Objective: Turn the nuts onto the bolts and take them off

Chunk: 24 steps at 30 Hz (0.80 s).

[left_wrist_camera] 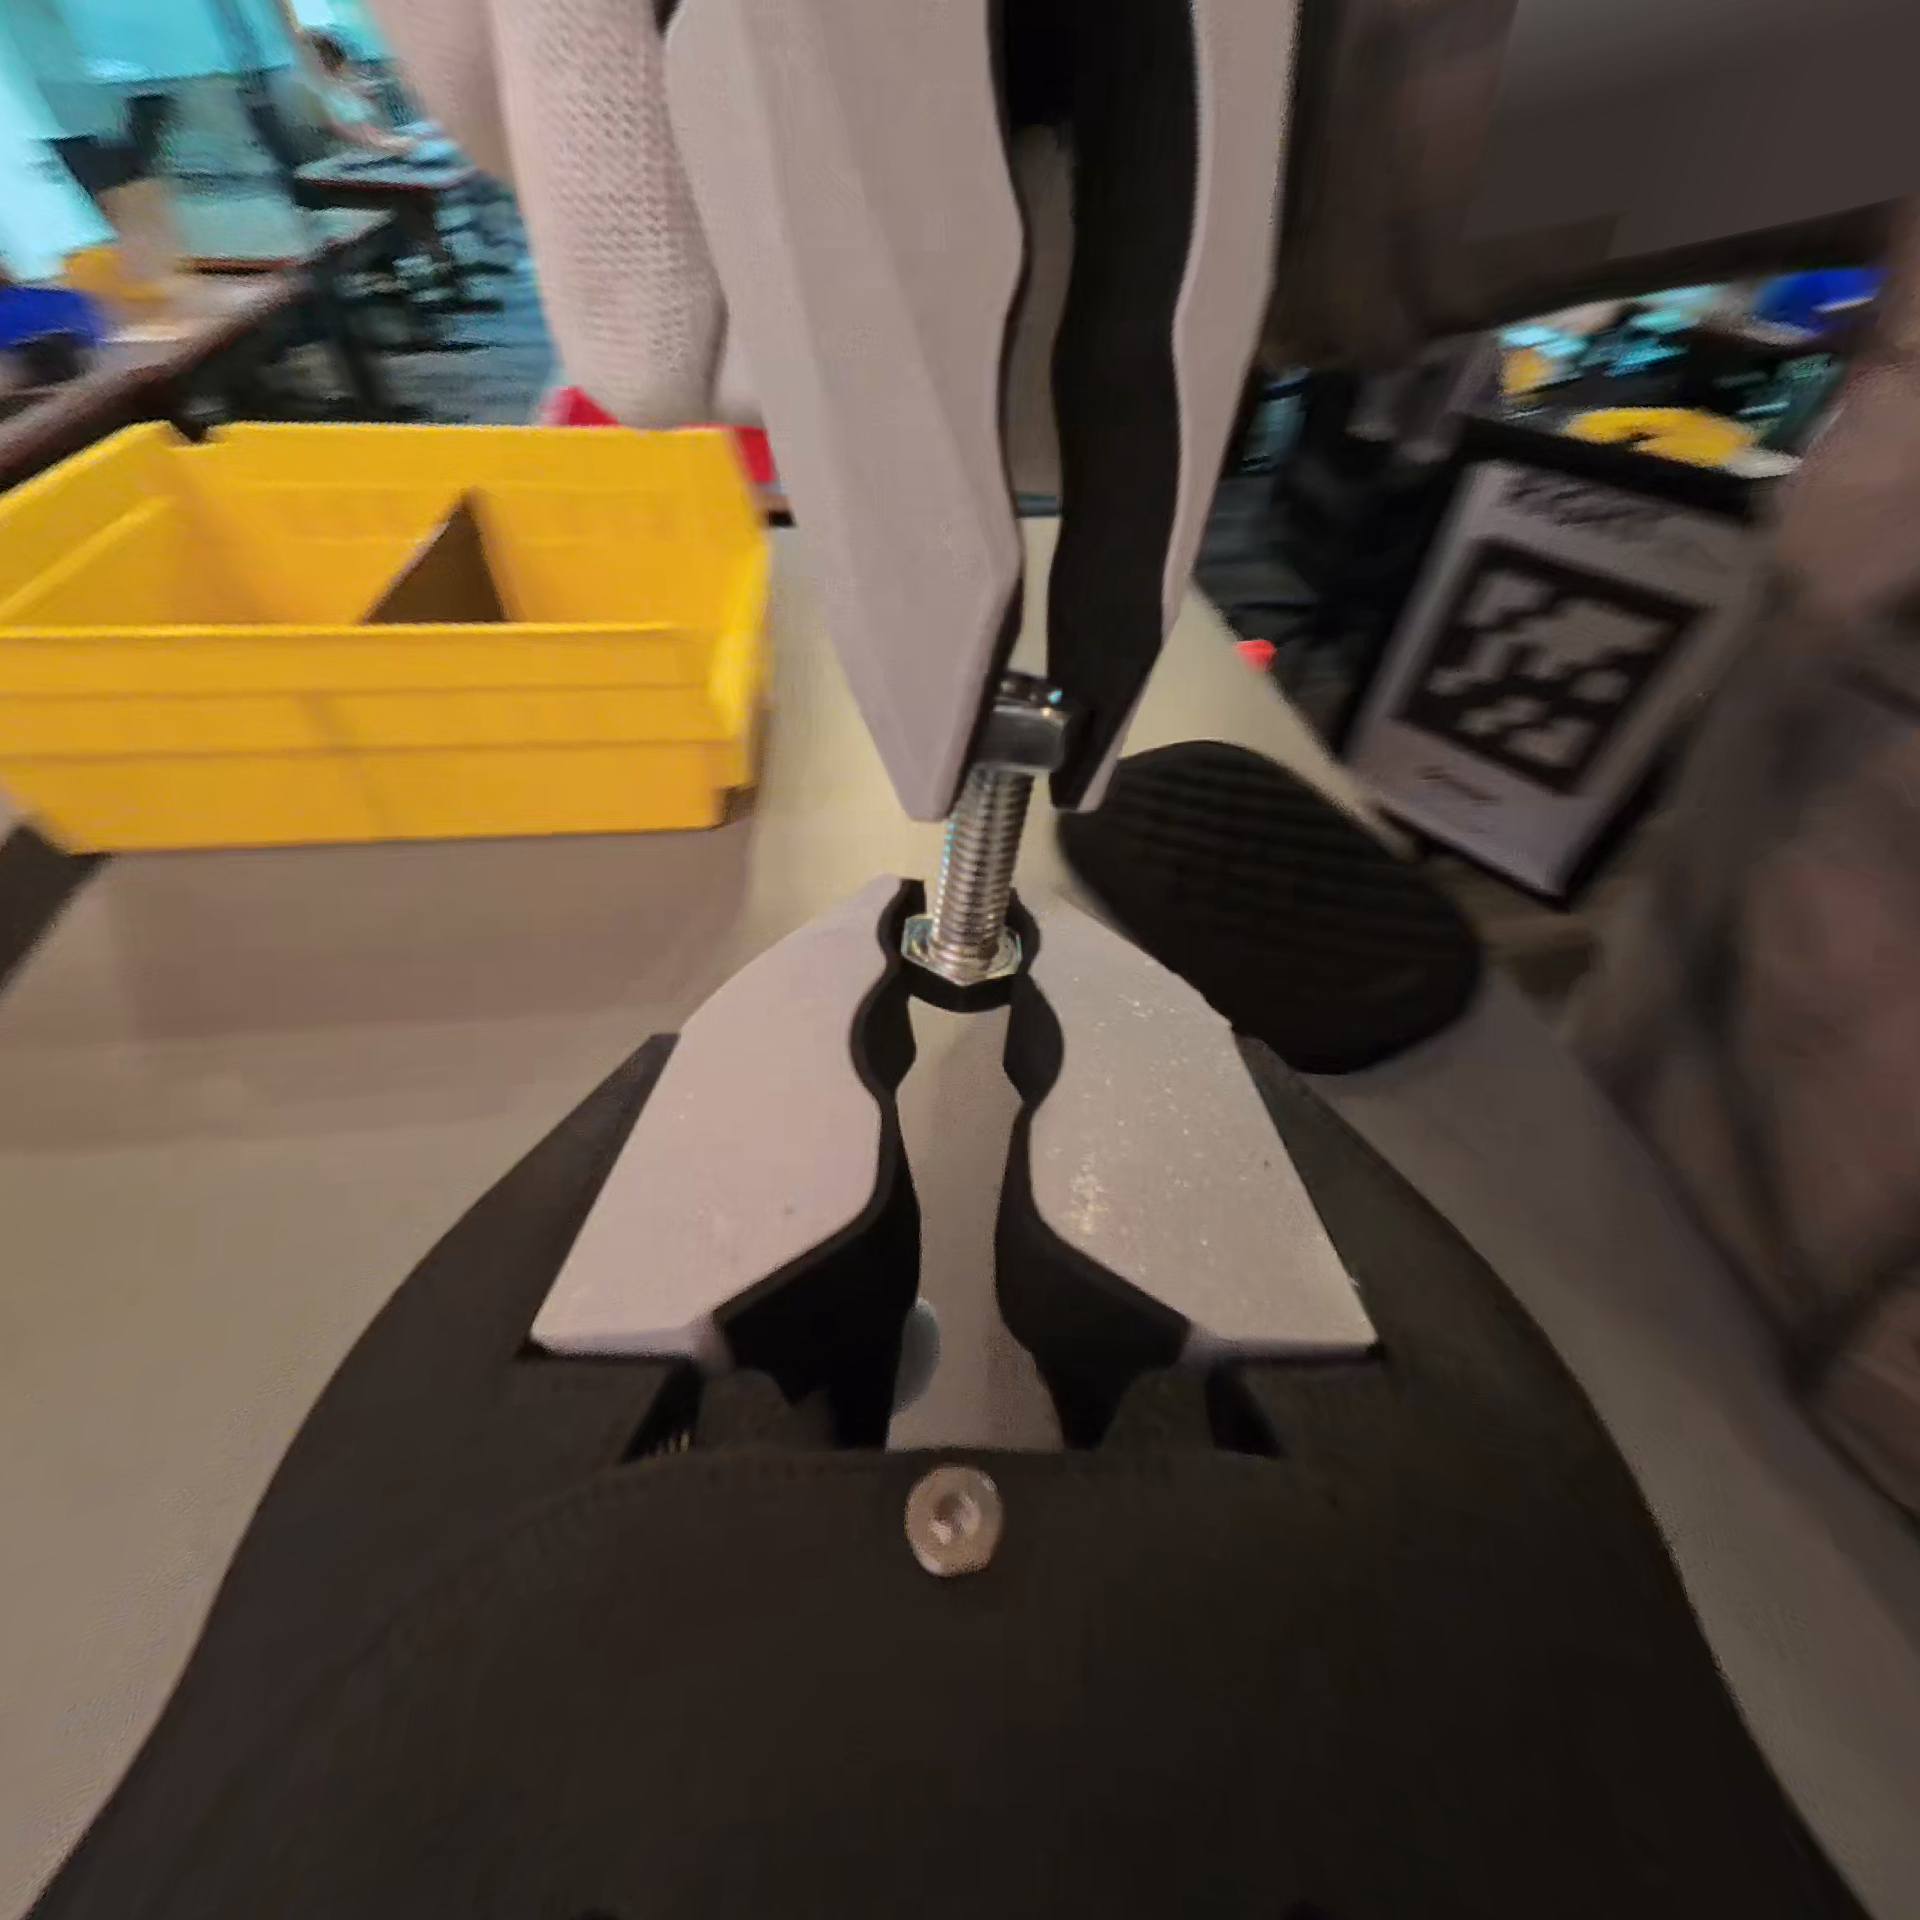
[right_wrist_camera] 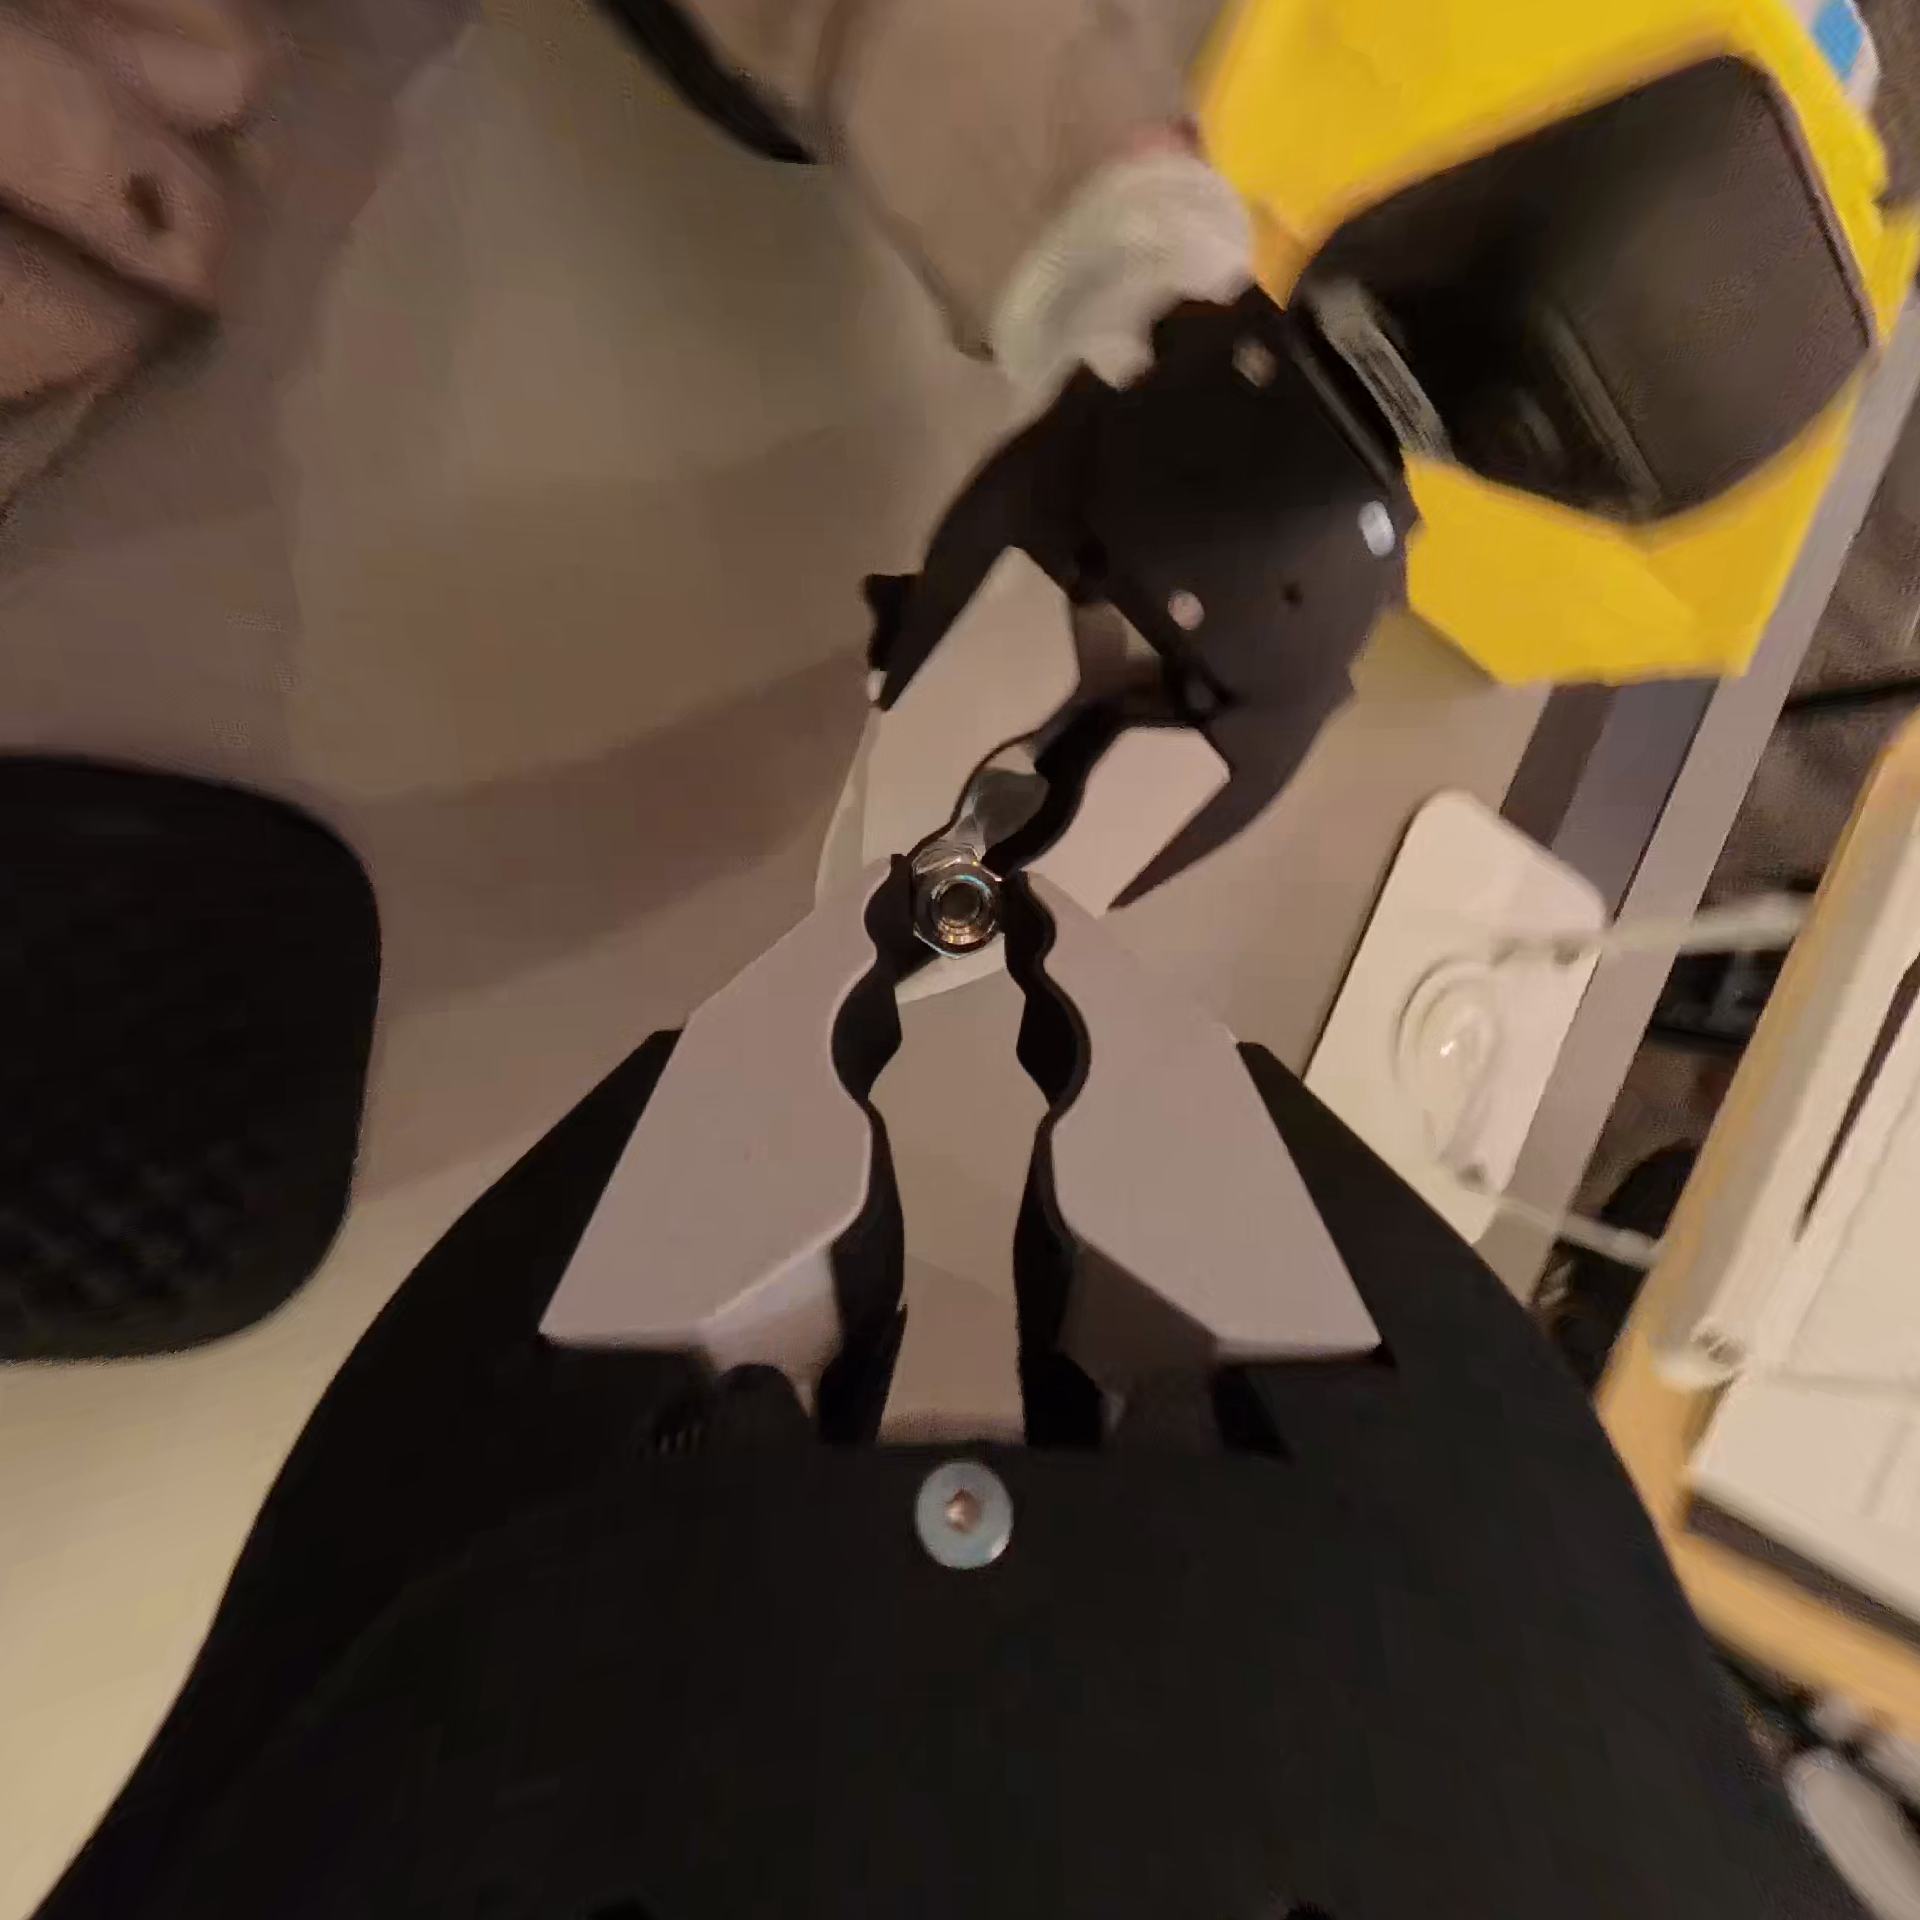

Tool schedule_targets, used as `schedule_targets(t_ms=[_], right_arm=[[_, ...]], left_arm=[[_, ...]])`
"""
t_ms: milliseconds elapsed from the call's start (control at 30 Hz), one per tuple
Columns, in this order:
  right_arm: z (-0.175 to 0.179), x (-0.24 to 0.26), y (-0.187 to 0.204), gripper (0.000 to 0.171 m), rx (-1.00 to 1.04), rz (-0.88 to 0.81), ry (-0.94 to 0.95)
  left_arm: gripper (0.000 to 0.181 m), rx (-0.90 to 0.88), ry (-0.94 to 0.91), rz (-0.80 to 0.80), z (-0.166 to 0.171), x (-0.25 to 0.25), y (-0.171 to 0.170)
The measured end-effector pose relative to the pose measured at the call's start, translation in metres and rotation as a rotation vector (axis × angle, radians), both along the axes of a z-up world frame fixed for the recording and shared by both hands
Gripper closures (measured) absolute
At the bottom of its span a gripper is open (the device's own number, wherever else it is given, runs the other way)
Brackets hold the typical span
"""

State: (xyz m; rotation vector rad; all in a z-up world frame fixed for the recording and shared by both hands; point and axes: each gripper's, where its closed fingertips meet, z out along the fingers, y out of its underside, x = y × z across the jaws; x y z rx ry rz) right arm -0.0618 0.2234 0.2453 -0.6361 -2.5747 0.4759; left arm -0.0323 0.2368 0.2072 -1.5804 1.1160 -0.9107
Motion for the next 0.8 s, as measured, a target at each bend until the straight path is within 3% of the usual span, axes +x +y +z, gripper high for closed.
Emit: schedule_targets(t_ms=[67, 200, 300, 400, 567, 700, 800], right_arm=[[0.006, 0.007, -0.021, 0.155, 0.068, 0.179, 0.015], [0.015, 0.012, -0.051, 0.155, 0.167, 0.349, 0.028], [0.017, 0.016, -0.065, 0.155, 0.23, 0.434, 0.017], [0.014, 0.019, -0.067, 0.155, 0.242, 0.436, -0.012], [0.042, 0.014, -0.037, 0.155, 0.101, 0.188, 0.096], [0.073, 0.033, 0.045, 0.155, 0.122, -0.188, 0.22], [0.067, 0.082, 0.118, 0.155, 0.172, -0.468, 0.183]], left_arm=[[0.168, -0.054, -0.07, -0.182, 0.008, 0.007, -0.03], [0.168, -0.161, -0.199, -0.478, 0.018, 0.009, -0.076], [0.168, -0.192, -0.222, -0.603, 0.017, 0.014, -0.096], [0.168, -0.193, -0.202, -0.596, 0.012, 0.018, -0.096], [0.168, -0.159, -0.229, -0.357, 0.01, 0.005, -0.051], [0.168, -0.121, -0.247, -0.202, 0.011, -0.008, -0.023], [0.168, -0.105, -0.244, -0.15, 0.008, -0.009, -0.014]])
